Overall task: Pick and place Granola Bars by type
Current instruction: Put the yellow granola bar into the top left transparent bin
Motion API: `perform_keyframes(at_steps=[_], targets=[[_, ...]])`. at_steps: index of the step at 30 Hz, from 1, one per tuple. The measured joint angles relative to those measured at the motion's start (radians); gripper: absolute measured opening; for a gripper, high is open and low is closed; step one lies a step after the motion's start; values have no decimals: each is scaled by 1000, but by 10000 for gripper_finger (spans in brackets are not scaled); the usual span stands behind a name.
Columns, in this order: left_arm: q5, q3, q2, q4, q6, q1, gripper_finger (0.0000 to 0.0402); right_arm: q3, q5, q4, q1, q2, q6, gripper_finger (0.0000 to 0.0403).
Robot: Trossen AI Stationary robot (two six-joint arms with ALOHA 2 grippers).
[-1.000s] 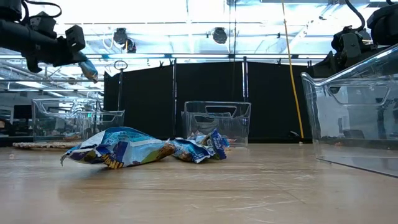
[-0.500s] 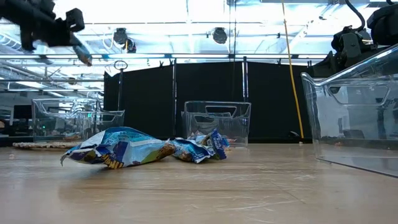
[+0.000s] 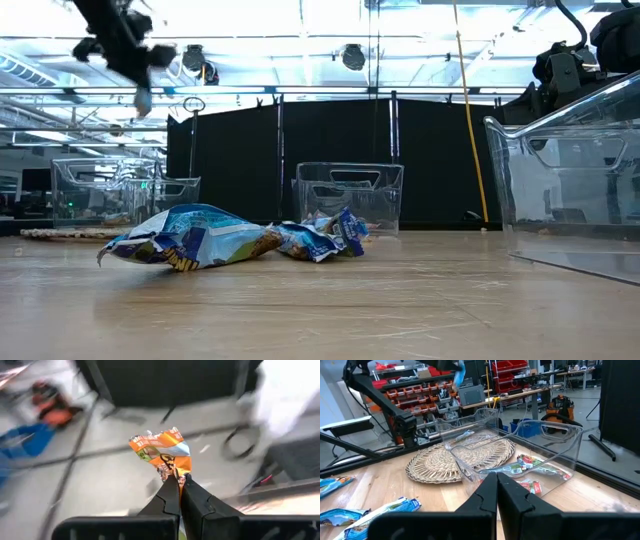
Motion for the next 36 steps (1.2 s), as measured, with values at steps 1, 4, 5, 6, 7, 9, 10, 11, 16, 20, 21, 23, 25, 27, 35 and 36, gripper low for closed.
perform_keyframes(at_steps=[1,4,5,6,7,9,10,11,16,20,21,23,25,27,35,36], targets=[[-24,2,8,-32,3,0,4,0,1,0,0,0,0,0],[-39,10,6,-10,-24,-48,4,0,0,0,1,0,0,0],[-7,5,-2,-25,-47,-56,4,0,-1,0,1,2,0,0],[27,5,-8,-34,-72,-56,3,0,1,0,1,3,0,0],[57,5,-14,-27,-92,-51,3,0,0,0,1,3,0,0],[93,7,-20,-58,-112,-35,3,0,0,0,1,3,0,0],[111,7,-17,-83,-121,-29,3,0,0,0,1,4,0,0],[134,6,-13,-99,-131,-23,3,0,0,0,1,4,0,0],[165,-55,-4,-122,-155,-21,4,0,0,0,1,3,0,0],[222,-153,-3,-115,-171,-18,5,0,0,0,1,3,0,0],[241,-181,-3,-104,-174,-16,3,0,0,0,1,3,0,0],[271,-237,-4,-66,-179,-9,3,0,0,0,1,3,0,0],[289,-287,-3,-36,-191,-6,4,0,0,0,1,3,0,0],[299,-323,-4,-10,-193,1,5,0,0,0,1,3,0,0],[303,-424,-4,5,-236,10,4,0,0,0,1,3,0,0],[310,-438,-4,11,-243,10,3,0,0,0,1,3,0,0]])
